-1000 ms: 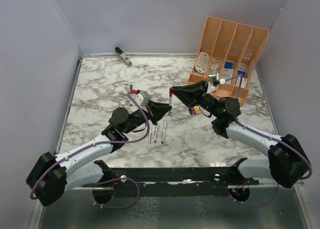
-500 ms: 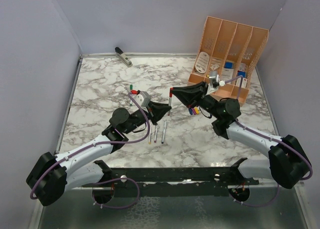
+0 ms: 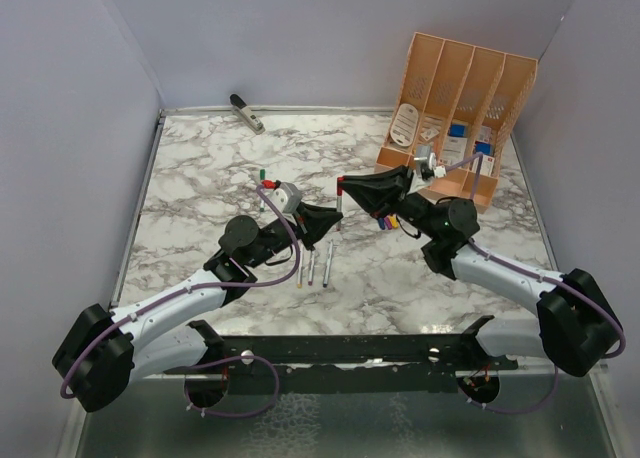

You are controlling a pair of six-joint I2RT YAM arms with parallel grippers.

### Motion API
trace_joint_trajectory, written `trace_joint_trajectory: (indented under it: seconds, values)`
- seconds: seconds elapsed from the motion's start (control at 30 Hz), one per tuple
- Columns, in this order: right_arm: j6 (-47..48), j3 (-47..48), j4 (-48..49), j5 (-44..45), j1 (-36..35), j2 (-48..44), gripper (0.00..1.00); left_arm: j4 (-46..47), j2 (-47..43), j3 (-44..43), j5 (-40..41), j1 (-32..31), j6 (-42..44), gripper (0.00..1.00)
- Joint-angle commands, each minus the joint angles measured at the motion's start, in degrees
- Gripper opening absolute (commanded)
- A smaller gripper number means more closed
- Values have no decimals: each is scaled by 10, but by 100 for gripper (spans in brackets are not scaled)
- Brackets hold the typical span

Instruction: Insert the pens into the pen caps

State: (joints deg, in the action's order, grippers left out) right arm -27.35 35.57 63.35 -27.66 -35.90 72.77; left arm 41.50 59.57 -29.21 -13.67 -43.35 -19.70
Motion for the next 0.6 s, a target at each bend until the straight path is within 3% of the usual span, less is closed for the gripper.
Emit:
trace_joint_trajectory:
  seconds: [0.0,0.57]
  values:
    - [23,-38,-121,-39,-15,16,2,151,-38,-40,46,8,7,0]
    - [47,-54,-175,-23,-27,17,2,154,-42,-45,54,23,13,0]
